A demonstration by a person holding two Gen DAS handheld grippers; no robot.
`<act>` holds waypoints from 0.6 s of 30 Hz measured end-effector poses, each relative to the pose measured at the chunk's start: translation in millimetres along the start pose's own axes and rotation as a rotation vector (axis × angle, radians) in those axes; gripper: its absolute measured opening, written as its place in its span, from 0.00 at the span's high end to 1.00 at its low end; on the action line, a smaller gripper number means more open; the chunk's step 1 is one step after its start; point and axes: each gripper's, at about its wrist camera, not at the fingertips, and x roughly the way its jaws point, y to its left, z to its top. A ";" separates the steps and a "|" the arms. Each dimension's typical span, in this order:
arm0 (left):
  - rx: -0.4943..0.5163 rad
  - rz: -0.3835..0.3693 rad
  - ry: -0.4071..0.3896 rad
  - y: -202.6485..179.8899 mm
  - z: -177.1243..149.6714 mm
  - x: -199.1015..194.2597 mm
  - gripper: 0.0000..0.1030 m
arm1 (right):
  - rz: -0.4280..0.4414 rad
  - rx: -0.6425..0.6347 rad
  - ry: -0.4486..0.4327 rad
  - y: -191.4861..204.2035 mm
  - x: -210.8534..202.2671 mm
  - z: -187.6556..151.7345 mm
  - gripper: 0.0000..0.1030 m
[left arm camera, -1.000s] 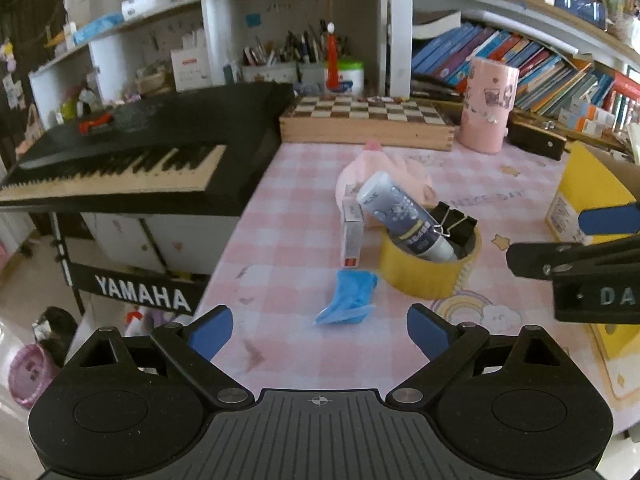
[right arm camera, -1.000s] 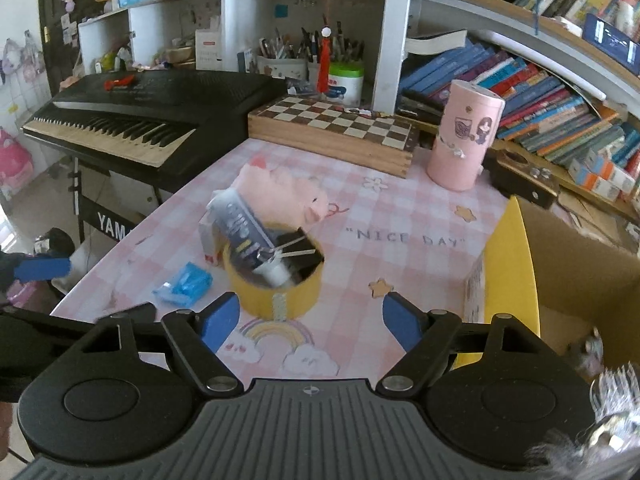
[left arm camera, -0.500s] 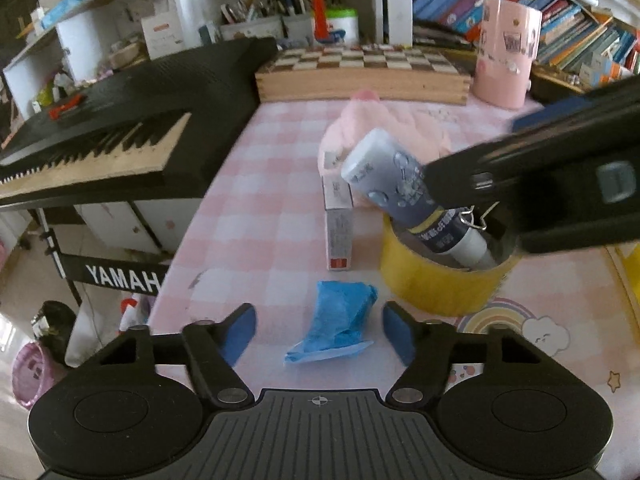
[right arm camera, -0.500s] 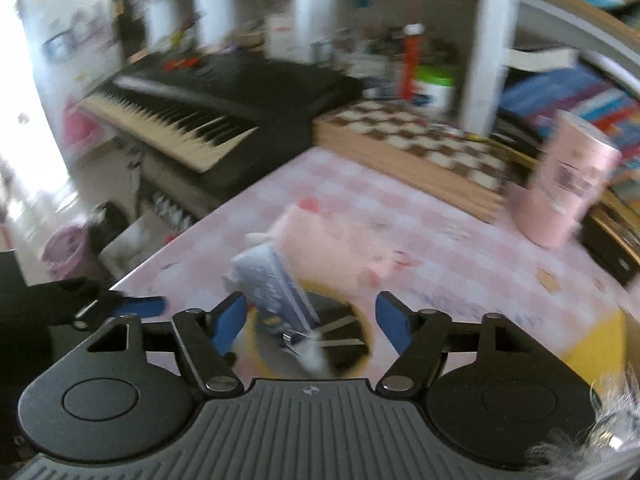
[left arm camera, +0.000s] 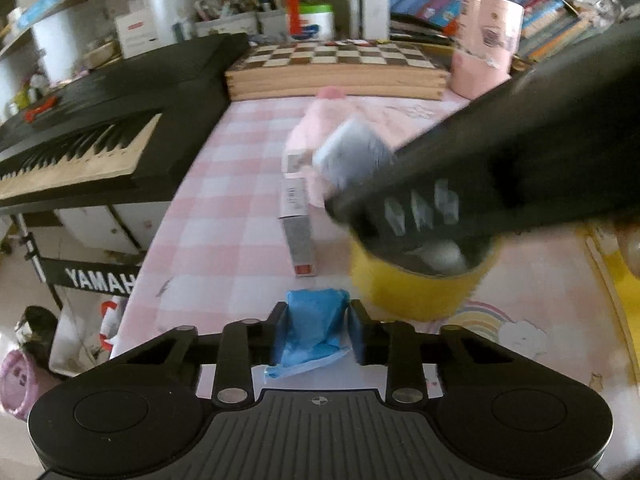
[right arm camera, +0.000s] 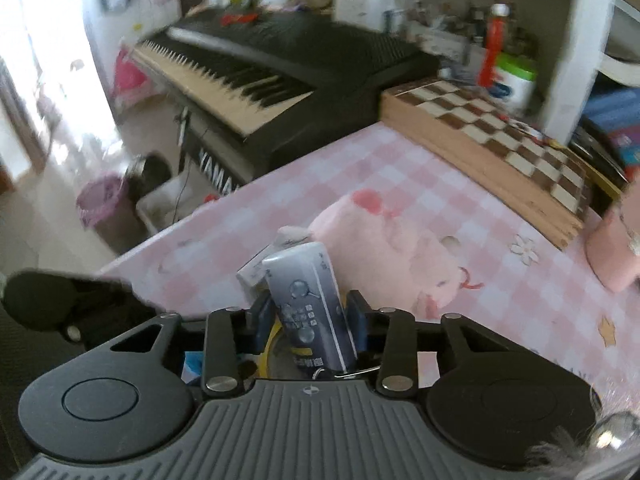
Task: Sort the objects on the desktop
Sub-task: 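Grasp the blue cloth with the left tool while the right tool grasps the tube, then lift the blue cloth with the left tool while the right tool carries the tube toward the box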
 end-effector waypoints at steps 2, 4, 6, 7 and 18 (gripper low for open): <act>0.021 -0.016 -0.010 -3.7 -0.8 -5.1 0.72 | 0.001 0.081 -0.061 -9.5 -14.6 -4.0 0.70; 0.040 -0.023 -0.051 -7.4 -1.0 -16.7 0.72 | -0.007 0.161 -0.107 -18.1 -29.5 -6.5 0.70; 0.057 -0.026 -0.101 -10.3 1.2 -30.9 0.72 | -0.033 0.225 -0.165 -24.2 -48.7 -8.2 0.70; 0.061 -0.028 -0.129 -11.0 2.5 -38.4 0.73 | -0.044 0.248 -0.192 -26.3 -57.1 -8.9 0.70; -0.010 -0.056 -0.327 2.9 12.5 -107.7 0.73 | -0.165 0.491 -0.451 -42.0 -149.2 -20.3 0.70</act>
